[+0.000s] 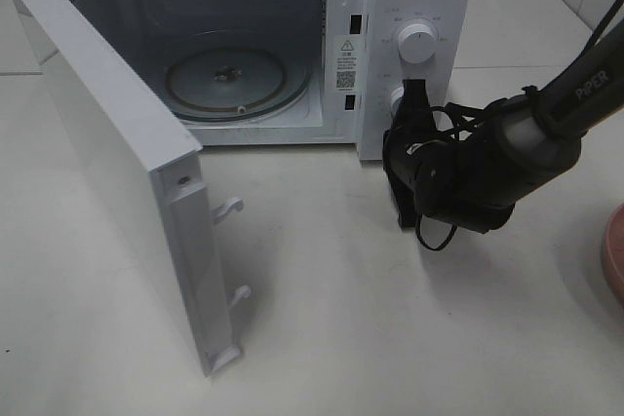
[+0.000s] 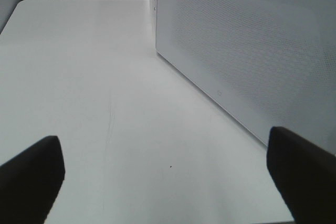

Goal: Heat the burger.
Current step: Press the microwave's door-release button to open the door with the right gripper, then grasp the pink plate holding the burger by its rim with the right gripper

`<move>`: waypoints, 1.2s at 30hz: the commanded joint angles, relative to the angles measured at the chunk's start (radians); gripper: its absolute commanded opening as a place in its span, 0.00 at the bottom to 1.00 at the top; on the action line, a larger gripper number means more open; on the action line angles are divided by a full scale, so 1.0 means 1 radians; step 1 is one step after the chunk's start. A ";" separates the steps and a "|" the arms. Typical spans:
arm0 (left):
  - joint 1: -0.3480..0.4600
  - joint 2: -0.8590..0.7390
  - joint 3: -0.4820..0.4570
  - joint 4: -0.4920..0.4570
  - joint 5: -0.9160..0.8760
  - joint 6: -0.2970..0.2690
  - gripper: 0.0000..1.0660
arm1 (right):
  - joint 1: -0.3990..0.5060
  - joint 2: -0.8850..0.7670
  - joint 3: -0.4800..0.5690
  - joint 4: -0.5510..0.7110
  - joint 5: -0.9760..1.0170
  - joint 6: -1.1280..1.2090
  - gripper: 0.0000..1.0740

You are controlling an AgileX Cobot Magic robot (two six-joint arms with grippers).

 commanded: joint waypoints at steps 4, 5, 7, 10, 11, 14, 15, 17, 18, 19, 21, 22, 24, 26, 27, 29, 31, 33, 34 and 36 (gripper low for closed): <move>0.003 -0.009 0.003 -0.005 -0.005 0.000 0.94 | -0.005 -0.042 -0.018 -0.089 -0.159 0.040 0.00; 0.003 -0.009 0.003 -0.005 -0.005 0.000 0.94 | -0.001 -0.057 0.002 -0.092 -0.123 0.040 0.00; 0.003 -0.009 0.003 -0.005 -0.005 0.000 0.94 | 0.005 -0.065 0.010 -0.092 -0.104 0.040 0.00; 0.003 -0.009 0.003 -0.005 -0.005 0.000 0.94 | 0.007 -0.087 0.030 -0.098 -0.040 0.039 0.00; 0.003 -0.009 0.003 -0.005 -0.005 0.000 0.94 | 0.007 -0.101 0.043 -0.100 0.003 0.036 0.00; 0.003 -0.009 0.003 -0.005 -0.005 0.000 0.94 | 0.007 -0.124 0.067 -0.100 0.043 0.010 0.00; 0.003 -0.009 0.003 -0.005 -0.005 0.000 0.94 | 0.007 -0.124 0.067 -0.100 0.043 0.010 0.00; 0.003 -0.009 0.003 -0.005 -0.005 0.000 0.94 | 0.007 -0.144 0.089 -0.107 0.086 -0.025 0.00; 0.003 -0.009 0.003 -0.005 -0.005 0.000 0.94 | 0.007 -0.144 0.089 -0.107 0.086 -0.025 0.00; 0.003 -0.009 0.003 -0.005 -0.005 0.000 0.94 | 0.007 -0.161 0.105 -0.113 0.105 -0.034 0.00; 0.003 -0.009 0.003 -0.005 -0.005 0.000 0.94 | 0.007 -0.168 0.111 -0.116 0.108 -0.035 0.00; 0.003 -0.009 0.003 -0.005 -0.005 0.000 0.94 | 0.007 -0.191 0.127 -0.119 0.143 -0.042 0.00; 0.003 -0.009 0.003 -0.005 -0.005 0.000 0.94 | 0.007 -0.212 0.146 -0.119 0.169 -0.070 0.00; 0.003 -0.009 0.003 -0.005 -0.005 0.000 0.94 | 0.007 -0.237 0.165 -0.119 0.192 -0.105 0.00; 0.003 -0.009 0.003 -0.005 -0.005 0.000 0.94 | 0.007 -0.252 0.175 -0.119 0.209 -0.126 0.00; 0.003 -0.009 0.003 -0.005 -0.005 0.000 0.94 | 0.007 -0.284 0.192 -0.120 0.248 -0.186 0.01; 0.003 -0.009 0.003 -0.005 -0.005 0.000 0.94 | 0.007 -0.316 0.205 -0.126 0.298 -0.256 0.01; 0.003 -0.009 0.003 -0.005 -0.005 0.000 0.94 | 0.004 -0.370 0.212 -0.138 0.409 -0.384 0.02; 0.003 -0.009 0.003 -0.005 -0.005 0.000 0.94 | 0.004 -0.370 0.212 -0.138 0.409 -0.384 0.02; 0.003 -0.009 0.003 -0.005 -0.005 0.000 0.94 | 0.004 -0.414 0.211 -0.204 0.512 -0.511 0.02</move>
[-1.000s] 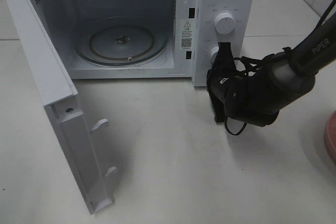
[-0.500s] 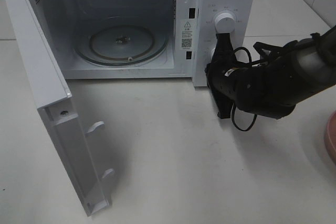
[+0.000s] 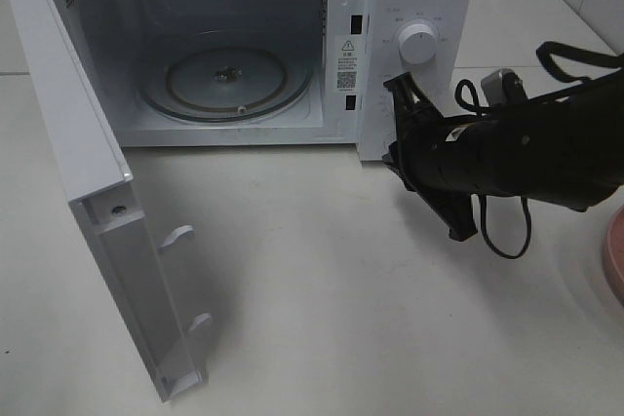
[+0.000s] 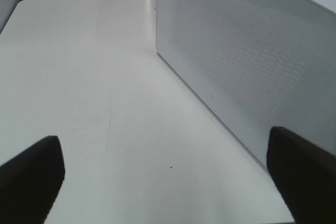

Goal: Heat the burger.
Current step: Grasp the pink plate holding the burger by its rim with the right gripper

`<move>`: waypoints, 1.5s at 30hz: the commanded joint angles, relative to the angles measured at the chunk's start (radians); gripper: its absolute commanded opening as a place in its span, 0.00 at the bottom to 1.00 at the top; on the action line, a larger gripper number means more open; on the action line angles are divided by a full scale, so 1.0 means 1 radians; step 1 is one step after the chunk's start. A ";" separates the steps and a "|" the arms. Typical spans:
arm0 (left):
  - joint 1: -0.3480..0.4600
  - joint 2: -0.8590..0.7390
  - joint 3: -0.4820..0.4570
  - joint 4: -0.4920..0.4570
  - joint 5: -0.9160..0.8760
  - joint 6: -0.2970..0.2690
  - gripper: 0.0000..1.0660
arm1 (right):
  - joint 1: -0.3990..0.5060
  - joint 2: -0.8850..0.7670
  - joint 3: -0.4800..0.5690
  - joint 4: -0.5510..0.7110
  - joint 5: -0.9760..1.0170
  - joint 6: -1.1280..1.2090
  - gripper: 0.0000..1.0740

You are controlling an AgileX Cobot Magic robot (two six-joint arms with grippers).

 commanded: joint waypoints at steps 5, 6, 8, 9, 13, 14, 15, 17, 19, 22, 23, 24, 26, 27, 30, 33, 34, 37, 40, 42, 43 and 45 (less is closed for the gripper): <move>0.003 -0.009 0.003 -0.005 -0.005 0.000 0.94 | 0.000 -0.088 0.002 -0.157 0.212 -0.202 0.03; 0.003 -0.009 0.003 -0.005 -0.005 0.000 0.94 | 0.000 -0.112 0.002 -0.217 0.288 -0.251 0.03; 0.003 -0.009 0.003 -0.005 -0.005 0.000 0.94 | 0.000 -0.138 0.001 -0.273 0.365 -0.285 0.04; 0.003 -0.009 0.003 -0.005 -0.005 0.000 0.94 | 0.000 -0.151 0.001 -0.302 0.408 -0.301 0.04; 0.003 -0.009 0.003 -0.005 -0.005 0.000 0.94 | 0.000 -0.218 0.001 -0.469 0.595 -0.356 0.05; 0.003 -0.009 0.003 -0.005 -0.005 0.000 0.94 | 0.000 -0.218 0.001 -0.469 0.595 -0.356 0.05; 0.003 -0.009 0.003 -0.005 -0.005 0.000 0.94 | 0.000 -0.234 0.001 -0.503 0.630 -0.370 0.06; 0.003 -0.009 0.003 -0.005 -0.005 0.000 0.94 | 0.000 -0.265 0.001 -0.571 0.693 -0.395 0.06; 0.003 -0.009 0.003 -0.005 -0.005 0.000 0.94 | 0.000 -0.296 0.001 -0.632 0.761 -0.410 0.07; 0.003 -0.009 0.003 -0.005 -0.005 0.000 0.94 | 0.000 -0.350 0.001 -0.679 0.869 -0.432 0.08; 0.003 -0.009 0.003 -0.005 -0.005 0.000 0.94 | 0.000 -0.382 0.000 -0.693 0.921 -0.451 0.09; 0.003 -0.009 0.003 -0.005 -0.005 0.000 0.94 | 0.000 -0.382 0.000 -0.693 0.921 -0.451 0.09; 0.003 -0.009 0.003 -0.005 -0.005 0.000 0.94 | 0.000 -0.411 0.000 -0.693 0.975 -0.505 0.15; 0.003 -0.009 0.003 -0.005 -0.005 0.000 0.94 | 0.000 -0.411 0.000 -0.693 0.975 -0.505 0.15; 0.003 -0.009 0.003 -0.005 -0.005 0.000 0.94 | -0.019 -0.434 0.000 -0.692 1.029 -0.567 0.32; 0.003 -0.009 0.003 -0.005 -0.005 0.000 0.94 | -0.068 -0.466 0.000 -0.702 1.054 -0.596 0.58; 0.003 -0.009 0.003 -0.005 -0.005 0.000 0.94 | -0.078 -0.469 0.000 -0.711 1.057 -0.596 0.75; 0.003 -0.009 0.003 -0.005 -0.005 0.000 0.94 | -0.104 -0.477 0.000 -0.742 1.073 -0.594 0.91; 0.003 -0.009 0.003 -0.005 -0.005 0.000 0.94 | -0.157 -0.478 0.000 -0.791 1.106 -0.598 0.96; 0.003 -0.009 0.003 -0.005 -0.005 0.000 0.94 | -0.215 -0.478 0.000 -0.798 1.127 -0.635 0.93; 0.003 -0.009 0.003 -0.005 -0.005 0.000 0.94 | -0.215 -0.478 0.000 -0.798 1.127 -0.635 0.93; 0.003 -0.009 0.003 -0.005 -0.005 0.000 0.94 | -0.253 -0.478 0.000 -0.798 1.134 -0.654 0.92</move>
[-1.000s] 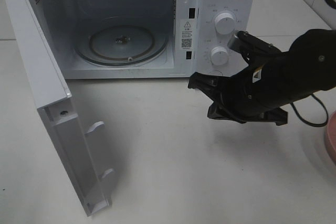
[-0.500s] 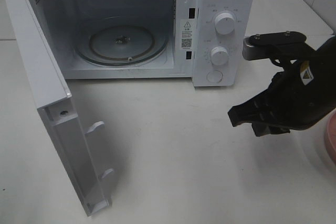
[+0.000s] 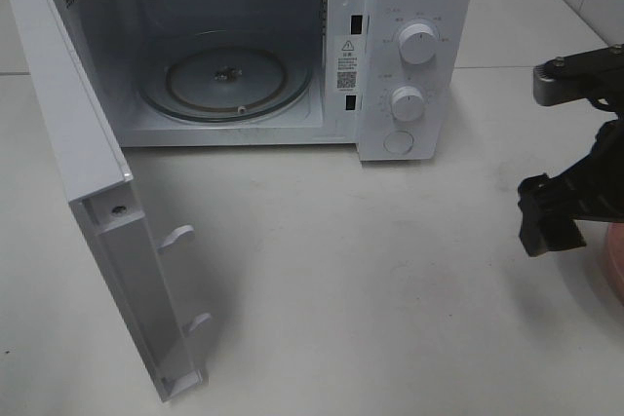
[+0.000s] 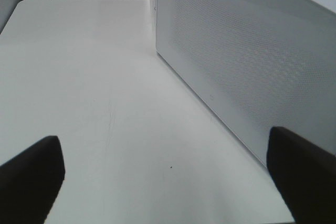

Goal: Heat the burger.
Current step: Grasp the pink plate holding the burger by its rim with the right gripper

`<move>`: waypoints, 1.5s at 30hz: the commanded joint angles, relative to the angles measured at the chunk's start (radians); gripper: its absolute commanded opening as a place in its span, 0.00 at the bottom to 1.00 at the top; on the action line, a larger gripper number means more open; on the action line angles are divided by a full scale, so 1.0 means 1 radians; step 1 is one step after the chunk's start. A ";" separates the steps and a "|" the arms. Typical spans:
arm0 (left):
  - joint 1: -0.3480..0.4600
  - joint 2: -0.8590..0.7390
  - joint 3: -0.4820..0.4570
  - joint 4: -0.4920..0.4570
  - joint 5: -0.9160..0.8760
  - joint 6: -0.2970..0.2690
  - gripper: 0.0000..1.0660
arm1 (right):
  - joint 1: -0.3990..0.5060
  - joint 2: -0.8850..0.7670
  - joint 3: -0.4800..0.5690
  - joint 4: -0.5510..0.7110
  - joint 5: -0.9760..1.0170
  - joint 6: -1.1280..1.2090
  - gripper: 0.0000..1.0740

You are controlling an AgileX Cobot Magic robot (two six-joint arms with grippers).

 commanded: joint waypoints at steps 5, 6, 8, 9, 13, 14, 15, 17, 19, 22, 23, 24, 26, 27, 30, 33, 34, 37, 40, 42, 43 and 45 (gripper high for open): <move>0.003 -0.009 0.003 -0.005 -0.005 0.000 0.94 | -0.166 -0.008 -0.001 -0.013 0.013 -0.060 0.90; 0.003 -0.009 0.003 -0.005 -0.005 0.000 0.94 | -0.166 -0.008 -0.001 -0.013 0.013 -0.060 0.90; 0.003 -0.009 0.003 -0.005 -0.005 0.000 0.94 | -0.201 -0.008 -0.001 -0.011 0.012 -0.074 0.89; 0.003 -0.009 0.003 -0.005 -0.005 0.000 0.94 | -0.235 -0.008 -0.001 -0.011 0.012 -0.098 0.89; 0.003 -0.009 0.003 -0.005 -0.005 0.000 0.94 | -0.288 -0.007 -0.001 -0.010 0.008 -0.128 0.88; 0.003 -0.009 0.003 -0.005 -0.005 0.000 0.94 | -0.288 -0.007 -0.001 -0.010 0.008 -0.128 0.88; 0.003 -0.009 0.003 -0.005 -0.005 0.000 0.94 | -0.302 -0.004 -0.001 -0.010 0.000 -0.129 0.87; 0.003 -0.009 0.003 -0.005 -0.005 0.000 0.94 | -0.308 -0.001 -0.001 -0.009 -0.005 -0.130 0.87; 0.003 -0.009 0.003 -0.005 -0.005 0.000 0.94 | -0.321 0.046 -0.001 -0.006 -0.015 -0.131 0.86; 0.003 -0.009 0.003 -0.005 -0.005 0.000 0.94 | -0.321 0.060 -0.001 -0.006 -0.018 -0.131 0.86; 0.003 -0.009 0.003 -0.005 -0.005 0.000 0.94 | -0.321 0.090 -0.001 -0.006 -0.032 -0.131 0.86; 0.003 -0.009 0.003 -0.005 -0.005 0.000 0.94 | -0.321 0.104 -0.001 -0.006 -0.042 -0.131 0.86; 0.003 -0.009 0.003 -0.005 -0.005 0.000 0.94 | -0.321 0.135 -0.001 -0.004 -0.057 -0.131 0.86; 0.003 -0.009 0.003 -0.005 -0.005 0.000 0.94 | -0.321 0.160 -0.001 -0.004 -0.070 -0.131 0.85; 0.003 -0.009 0.003 -0.005 -0.005 0.000 0.94 | -0.321 0.174 -0.001 -0.004 -0.075 -0.131 0.85; 0.003 -0.009 0.003 -0.005 -0.005 0.000 0.94 | -0.321 0.210 -0.001 -0.004 -0.093 -0.131 0.84; 0.003 -0.009 0.003 -0.005 -0.005 0.000 0.94 | -0.321 0.233 -0.001 -0.005 -0.105 -0.131 0.84; 0.003 -0.009 0.003 -0.005 -0.005 0.000 0.94 | -0.321 0.265 -0.001 -0.010 -0.126 -0.131 0.84; 0.003 -0.009 0.003 -0.005 -0.005 0.000 0.94 | -0.321 0.304 -0.004 -0.029 -0.158 -0.124 0.84; 0.003 -0.009 0.003 -0.005 -0.005 0.000 0.94 | -0.321 0.316 -0.010 -0.038 -0.161 -0.119 0.83; 0.003 -0.009 0.003 -0.005 -0.005 0.000 0.94 | -0.321 0.316 -0.010 -0.038 -0.161 -0.119 0.83; 0.003 -0.009 0.003 -0.005 -0.005 0.000 0.94 | -0.321 0.360 -0.031 -0.060 -0.162 -0.107 0.83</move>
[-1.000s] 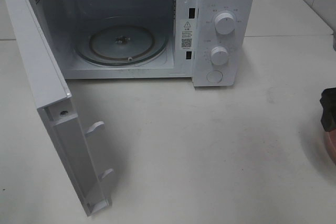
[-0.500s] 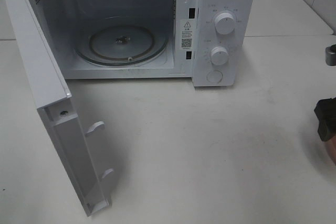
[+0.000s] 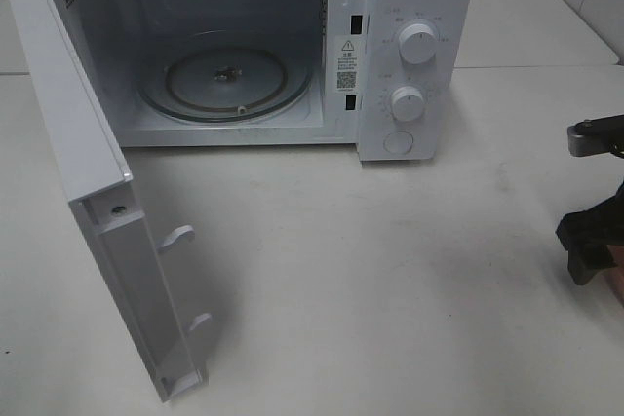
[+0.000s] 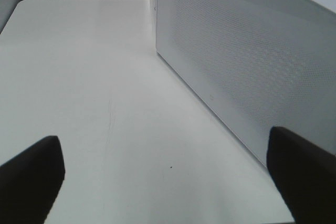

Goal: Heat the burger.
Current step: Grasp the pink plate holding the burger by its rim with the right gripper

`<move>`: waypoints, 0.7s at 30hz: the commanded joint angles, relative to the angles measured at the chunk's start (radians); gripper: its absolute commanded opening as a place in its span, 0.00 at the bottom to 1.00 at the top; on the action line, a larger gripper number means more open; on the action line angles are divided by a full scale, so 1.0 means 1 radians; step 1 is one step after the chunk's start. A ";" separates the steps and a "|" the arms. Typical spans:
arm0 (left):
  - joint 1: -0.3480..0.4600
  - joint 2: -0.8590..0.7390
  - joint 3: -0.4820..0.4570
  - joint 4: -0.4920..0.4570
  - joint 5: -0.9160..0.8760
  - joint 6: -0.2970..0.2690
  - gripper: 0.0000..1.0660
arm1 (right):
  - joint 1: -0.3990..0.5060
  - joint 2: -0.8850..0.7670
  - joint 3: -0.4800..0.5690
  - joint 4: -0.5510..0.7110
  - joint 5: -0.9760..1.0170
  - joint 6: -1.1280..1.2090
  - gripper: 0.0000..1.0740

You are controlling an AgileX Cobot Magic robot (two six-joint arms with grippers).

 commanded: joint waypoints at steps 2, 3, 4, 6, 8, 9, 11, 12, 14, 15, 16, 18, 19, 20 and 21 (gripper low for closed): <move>0.003 -0.009 0.003 -0.005 -0.005 0.000 0.94 | -0.008 0.039 -0.025 -0.032 -0.003 0.021 0.83; 0.003 -0.009 0.003 -0.005 -0.005 0.000 0.94 | -0.008 0.039 -0.025 -0.032 -0.003 0.021 0.83; 0.003 -0.009 0.003 -0.005 -0.005 0.000 0.94 | -0.008 0.061 -0.037 -0.042 -0.003 0.027 0.83; 0.003 -0.009 0.003 -0.005 -0.005 0.000 0.94 | -0.008 0.080 -0.038 -0.047 -0.009 0.032 0.82; 0.003 -0.009 0.003 -0.005 -0.005 0.000 0.94 | -0.008 0.090 -0.038 -0.048 -0.011 0.034 0.82; 0.003 -0.009 0.003 -0.005 -0.005 0.000 0.94 | -0.008 0.105 -0.038 -0.051 -0.011 0.038 0.82; 0.003 -0.009 0.003 -0.005 -0.005 0.000 0.94 | -0.008 0.118 -0.038 -0.051 -0.012 0.038 0.82; 0.003 -0.009 0.003 -0.005 -0.005 0.000 0.94 | -0.008 0.126 -0.038 -0.051 -0.012 0.038 0.81; 0.003 -0.009 0.003 -0.005 -0.005 0.000 0.94 | -0.008 0.139 -0.038 -0.051 -0.008 0.043 0.81; 0.003 -0.009 0.003 -0.005 -0.005 0.000 0.94 | -0.008 0.143 -0.038 -0.051 -0.005 0.046 0.81; 0.003 -0.009 0.003 -0.005 -0.005 0.000 0.94 | -0.008 0.145 -0.038 -0.051 -0.004 0.049 0.79; 0.003 -0.009 0.003 -0.005 -0.005 0.000 0.94 | -0.008 0.145 -0.038 -0.051 -0.002 0.049 0.76; 0.003 -0.009 0.003 -0.005 -0.005 0.000 0.94 | -0.008 0.145 -0.038 -0.051 0.003 0.049 0.73; 0.003 -0.009 0.003 -0.005 -0.005 0.000 0.94 | -0.008 0.145 -0.038 -0.051 0.003 0.049 0.73; 0.003 -0.009 0.003 -0.005 -0.005 0.000 0.94 | -0.008 0.145 -0.038 -0.051 0.012 0.057 0.64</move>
